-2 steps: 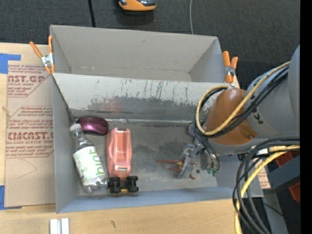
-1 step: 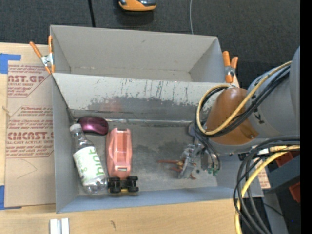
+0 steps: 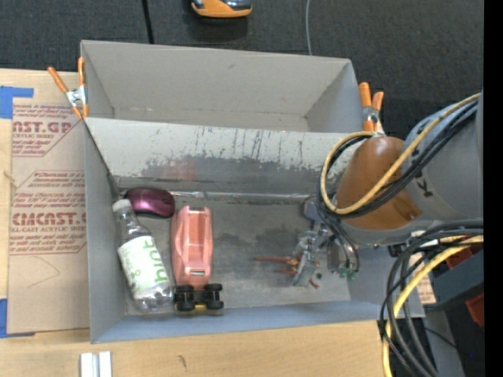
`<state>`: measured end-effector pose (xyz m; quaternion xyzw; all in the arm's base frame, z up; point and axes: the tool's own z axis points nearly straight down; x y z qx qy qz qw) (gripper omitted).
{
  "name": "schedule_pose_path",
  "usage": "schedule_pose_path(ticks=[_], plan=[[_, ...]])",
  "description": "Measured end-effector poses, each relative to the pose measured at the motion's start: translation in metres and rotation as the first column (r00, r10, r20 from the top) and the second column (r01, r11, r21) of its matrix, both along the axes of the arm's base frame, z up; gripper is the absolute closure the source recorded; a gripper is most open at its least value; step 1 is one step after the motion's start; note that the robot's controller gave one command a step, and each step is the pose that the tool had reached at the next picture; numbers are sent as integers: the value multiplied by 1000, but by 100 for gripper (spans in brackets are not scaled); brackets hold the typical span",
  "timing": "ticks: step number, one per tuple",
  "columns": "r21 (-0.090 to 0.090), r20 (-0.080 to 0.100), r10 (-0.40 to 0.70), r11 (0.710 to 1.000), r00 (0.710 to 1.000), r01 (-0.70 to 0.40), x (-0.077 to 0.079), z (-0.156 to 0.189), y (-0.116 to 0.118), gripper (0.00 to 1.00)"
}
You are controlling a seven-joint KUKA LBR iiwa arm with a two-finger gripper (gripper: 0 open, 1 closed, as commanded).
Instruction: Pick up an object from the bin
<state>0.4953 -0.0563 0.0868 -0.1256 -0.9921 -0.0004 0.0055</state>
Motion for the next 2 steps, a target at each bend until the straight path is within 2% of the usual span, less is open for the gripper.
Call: schedule_pose_path(ticks=[2], plan=[[-1, 9, 1, 1000, 1000, -1, 1, 40, 0, 100]])
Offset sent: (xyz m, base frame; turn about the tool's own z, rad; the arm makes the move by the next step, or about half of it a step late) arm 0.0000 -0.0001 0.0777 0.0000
